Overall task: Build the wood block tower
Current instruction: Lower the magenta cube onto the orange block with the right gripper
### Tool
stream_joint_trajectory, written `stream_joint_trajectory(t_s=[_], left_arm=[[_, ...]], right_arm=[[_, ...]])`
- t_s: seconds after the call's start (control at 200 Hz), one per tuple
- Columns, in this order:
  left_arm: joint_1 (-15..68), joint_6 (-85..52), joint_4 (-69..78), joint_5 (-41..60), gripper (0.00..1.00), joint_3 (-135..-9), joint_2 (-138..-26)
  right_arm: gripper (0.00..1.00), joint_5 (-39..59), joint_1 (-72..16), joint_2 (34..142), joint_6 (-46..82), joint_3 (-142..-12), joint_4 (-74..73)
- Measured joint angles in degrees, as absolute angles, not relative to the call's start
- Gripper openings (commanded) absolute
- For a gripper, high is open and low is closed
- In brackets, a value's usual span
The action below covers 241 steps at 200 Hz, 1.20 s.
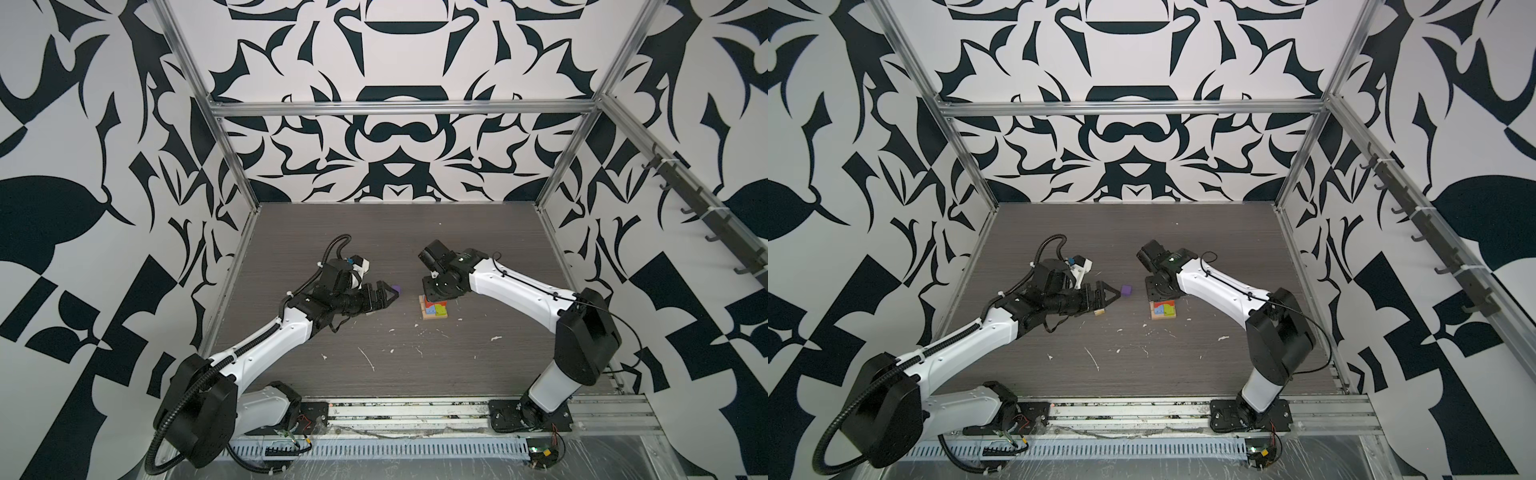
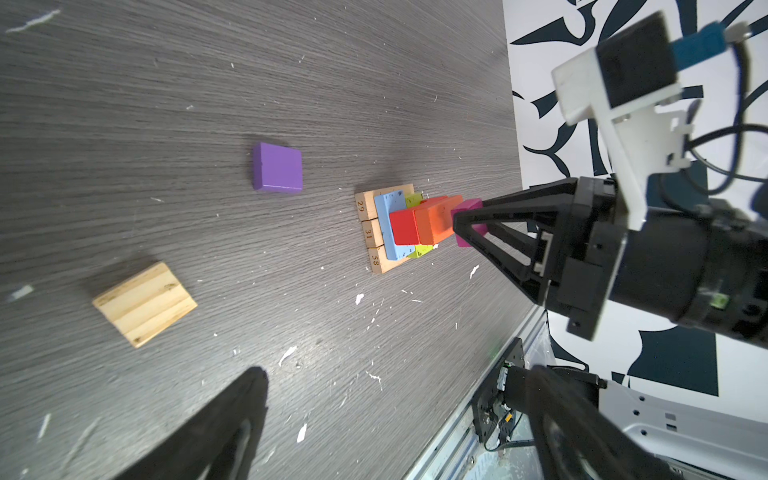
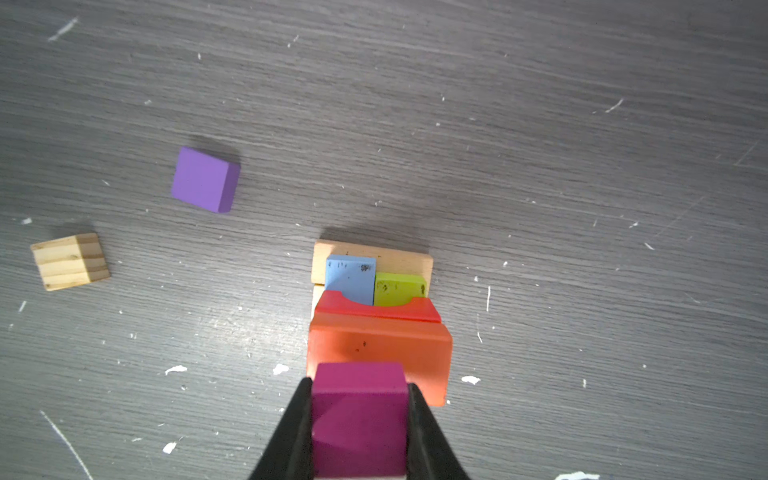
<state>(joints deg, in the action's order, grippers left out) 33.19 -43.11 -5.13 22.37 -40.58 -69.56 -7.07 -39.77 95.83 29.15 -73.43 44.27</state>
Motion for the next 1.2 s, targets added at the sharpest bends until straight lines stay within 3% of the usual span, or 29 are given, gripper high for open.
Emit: stream_joint_trajectory(t_s=[1.205], left_arm=[[33.2, -43.3, -5.1, 22.4, 1.00, -40.6, -69.5]], right_arm=[[0.30, -8.1, -39.6, 96.7, 31.3, -72.1, 42.6]])
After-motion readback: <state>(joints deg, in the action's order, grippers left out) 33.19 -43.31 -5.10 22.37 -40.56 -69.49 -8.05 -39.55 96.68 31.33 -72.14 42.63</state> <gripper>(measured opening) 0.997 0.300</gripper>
